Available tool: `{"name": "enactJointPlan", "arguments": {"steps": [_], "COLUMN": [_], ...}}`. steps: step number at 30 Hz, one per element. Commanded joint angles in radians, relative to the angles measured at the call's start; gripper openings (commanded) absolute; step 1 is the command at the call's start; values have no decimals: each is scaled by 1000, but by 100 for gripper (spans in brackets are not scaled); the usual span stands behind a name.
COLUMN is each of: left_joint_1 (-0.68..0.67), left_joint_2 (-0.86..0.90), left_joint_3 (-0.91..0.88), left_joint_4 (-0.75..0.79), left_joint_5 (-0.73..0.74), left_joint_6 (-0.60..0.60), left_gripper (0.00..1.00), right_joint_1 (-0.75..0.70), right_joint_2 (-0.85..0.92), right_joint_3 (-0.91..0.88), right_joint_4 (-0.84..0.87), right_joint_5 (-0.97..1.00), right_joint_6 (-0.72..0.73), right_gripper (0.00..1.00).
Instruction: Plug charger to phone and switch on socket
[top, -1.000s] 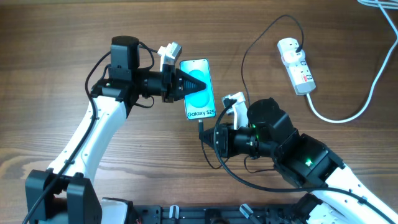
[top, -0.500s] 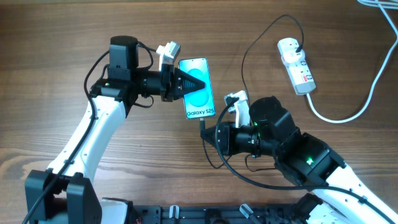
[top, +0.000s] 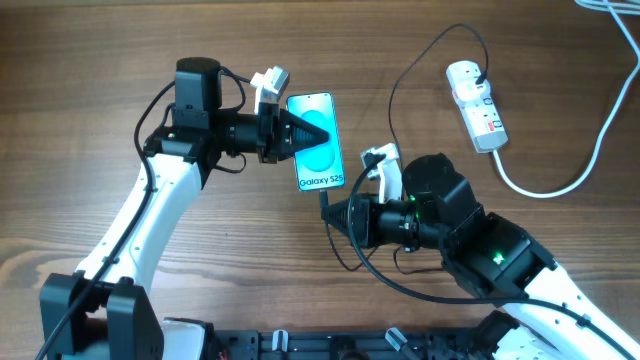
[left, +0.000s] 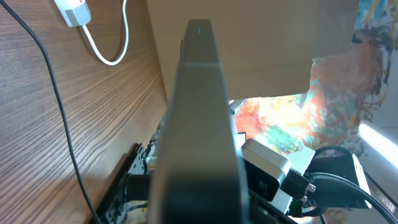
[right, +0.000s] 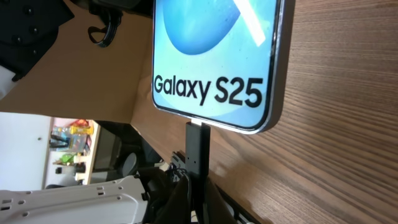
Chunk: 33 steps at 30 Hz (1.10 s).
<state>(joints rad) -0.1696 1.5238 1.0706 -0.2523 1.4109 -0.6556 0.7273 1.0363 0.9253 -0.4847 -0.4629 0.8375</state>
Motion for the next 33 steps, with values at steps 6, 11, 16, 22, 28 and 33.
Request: {"name": "enactJointPlan", "arguments": {"steps": [6,11,16,22,28,33], "left_joint_1": [-50,-69,-71,-71,-87,-60], "left_joint_2": [-23,-23,-23,-23,-23,-23], "left_joint_3": [8,8,8,8,8,8], "left_joint_4": [-22,-59,-98,-111,-121,-119], "left_joint_5": [84,81,81,82,79,4], "left_joint_6": [113,140,155,155,155,150], "left_gripper": [4,4,4,4,4,4], "right_joint_1": [-22,-22,-22,-22,-22,-22], "right_joint_2": [1,2,10,9,9,9], "right_joint_3": [15,15,15,15,15,15], "right_joint_4": [77,97,160,199,190,85], "right_joint_5": [92,161,206,234,232,56], "right_joint_6": [0,0,-3,-17,-79,-195], "right_gripper": [4,4,4,4,68,100]}}
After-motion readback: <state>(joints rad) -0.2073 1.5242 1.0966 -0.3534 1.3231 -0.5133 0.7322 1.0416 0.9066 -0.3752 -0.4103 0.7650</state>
